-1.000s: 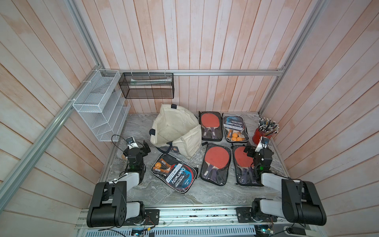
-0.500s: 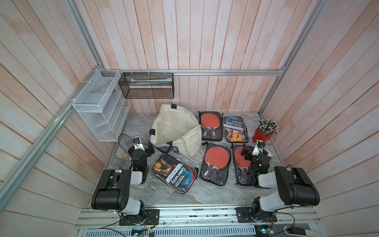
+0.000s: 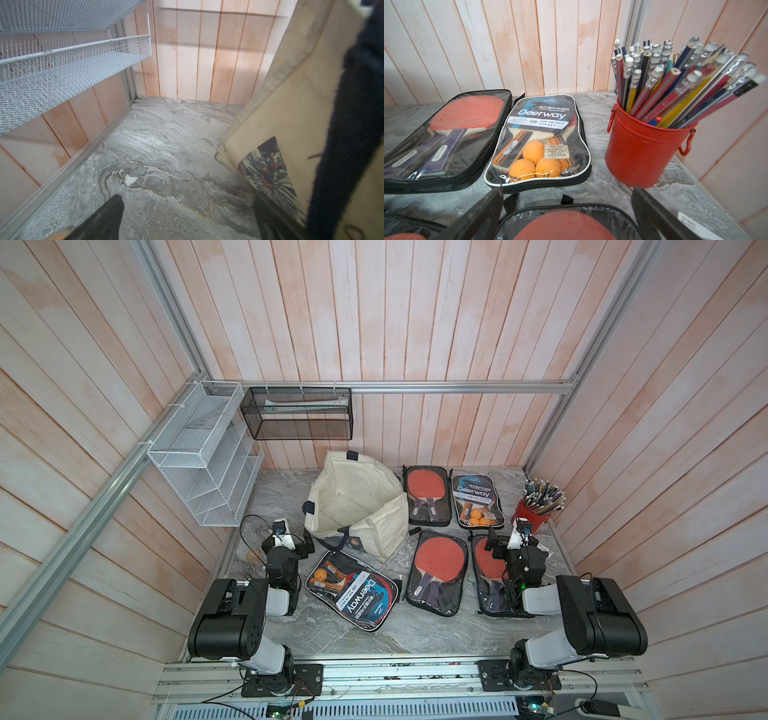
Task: Remove the ping pong set from the canvas bag
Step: Reset both arms
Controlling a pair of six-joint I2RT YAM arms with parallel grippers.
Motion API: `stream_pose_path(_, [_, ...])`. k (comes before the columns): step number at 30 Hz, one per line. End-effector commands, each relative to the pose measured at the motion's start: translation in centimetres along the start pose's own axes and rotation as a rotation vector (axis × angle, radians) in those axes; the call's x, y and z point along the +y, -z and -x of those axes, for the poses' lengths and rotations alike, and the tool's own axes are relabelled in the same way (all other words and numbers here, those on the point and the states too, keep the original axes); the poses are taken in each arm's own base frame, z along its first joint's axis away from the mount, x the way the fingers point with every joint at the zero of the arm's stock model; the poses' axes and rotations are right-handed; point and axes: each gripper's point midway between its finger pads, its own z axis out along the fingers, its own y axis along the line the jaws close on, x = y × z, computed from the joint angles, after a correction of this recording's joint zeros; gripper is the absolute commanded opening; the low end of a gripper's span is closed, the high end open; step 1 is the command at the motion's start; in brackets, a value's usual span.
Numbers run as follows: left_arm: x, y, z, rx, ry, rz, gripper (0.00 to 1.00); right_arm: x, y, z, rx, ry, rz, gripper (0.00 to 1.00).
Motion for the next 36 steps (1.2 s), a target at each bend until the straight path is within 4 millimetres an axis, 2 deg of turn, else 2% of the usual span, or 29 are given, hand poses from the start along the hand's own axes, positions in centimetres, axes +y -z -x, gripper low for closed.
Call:
stream_pose_path(1, [-0.2,-0.1,0.3,-0.013,0.0,-0.015,1.0,1.5,0.2,-0.1,-0.004,0.041,0.084,0.98])
stream_pose_path(3, [-0.6,0.2,0.3,-0.021,-0.016,-0.023,1.0,3.0,1.4,0.2,-0.046,0.079,0.172,0.98])
stream_pose_path(4, [-0.7,0.2,0.4,-0.029,-0.023,-0.027,1.0,3.1,1.4,0.2,-0.047,0.08,0.179,0.98])
stream_pose_path(6, [-0.6,-0.2,0.3,-0.012,-0.018,-0.025,1.0,2.6,0.5,-0.1,-0.011,0.068,0.165,0.98])
stream_pose_path(8, [-0.6,-0.3,0.2,0.0,0.002,-0.061,1.0,0.9,-0.3,-0.1,0.011,0.001,0.101,0.98])
stream_pose_path(36, [-0.6,-0.2,0.2,-0.003,-0.002,-0.059,1.0,1.0,-0.4,-0.2,0.016,0.015,0.085,0.98])
